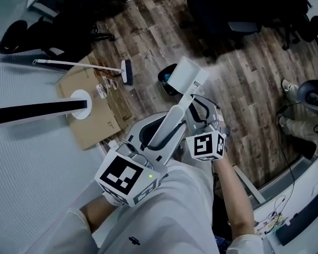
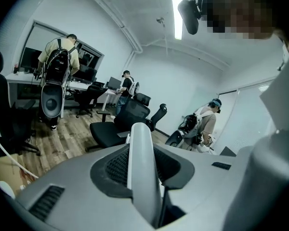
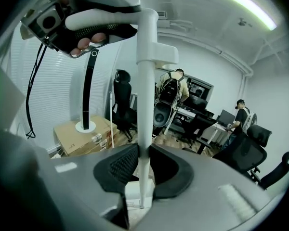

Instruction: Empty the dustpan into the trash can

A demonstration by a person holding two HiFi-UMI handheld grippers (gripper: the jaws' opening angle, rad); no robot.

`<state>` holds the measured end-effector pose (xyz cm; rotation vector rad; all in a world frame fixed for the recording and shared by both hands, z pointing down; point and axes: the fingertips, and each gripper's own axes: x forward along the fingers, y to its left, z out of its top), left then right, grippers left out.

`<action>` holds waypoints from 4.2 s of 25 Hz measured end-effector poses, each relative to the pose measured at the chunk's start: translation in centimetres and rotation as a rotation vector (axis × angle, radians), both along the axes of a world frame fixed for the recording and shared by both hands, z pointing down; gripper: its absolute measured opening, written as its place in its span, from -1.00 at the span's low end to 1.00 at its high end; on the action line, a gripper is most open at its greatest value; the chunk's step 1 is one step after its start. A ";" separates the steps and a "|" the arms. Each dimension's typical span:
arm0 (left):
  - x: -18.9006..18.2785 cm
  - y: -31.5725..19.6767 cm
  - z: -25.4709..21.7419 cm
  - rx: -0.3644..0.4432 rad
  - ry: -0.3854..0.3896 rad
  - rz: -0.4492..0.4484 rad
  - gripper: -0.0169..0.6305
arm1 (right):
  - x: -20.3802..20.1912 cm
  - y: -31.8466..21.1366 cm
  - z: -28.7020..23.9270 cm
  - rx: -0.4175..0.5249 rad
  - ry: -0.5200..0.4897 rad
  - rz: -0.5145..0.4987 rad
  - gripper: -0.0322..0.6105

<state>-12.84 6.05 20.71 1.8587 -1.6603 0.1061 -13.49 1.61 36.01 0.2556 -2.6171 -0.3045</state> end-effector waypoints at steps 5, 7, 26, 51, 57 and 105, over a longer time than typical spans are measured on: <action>2.2 -1.3 -0.5 0.005 -0.004 0.070 -0.59 | 2.2 -1.4 -0.5 0.003 -0.014 0.069 -0.63; 2.9 -1.7 -0.6 0.007 -0.004 0.094 -0.59 | 3.0 -1.9 -0.7 0.004 -0.018 0.093 -0.63; 9.5 -5.5 0.6 -0.032 0.055 0.255 -0.59 | 10.8 -5.4 0.4 -0.020 -0.001 0.297 -0.63; 15.8 -7.7 1.1 -0.036 0.037 0.387 -0.59 | 16.8 -6.9 1.5 -0.052 0.026 0.382 -0.63; 16.3 -8.1 1.2 -0.041 0.035 0.402 -0.59 | 17.7 -7.2 1.7 -0.050 0.060 0.390 -0.63; 14.3 -13.2 27.2 -0.264 -0.005 0.173 -0.59 | 14.4 -9.0 28.1 -0.377 0.143 0.263 -0.62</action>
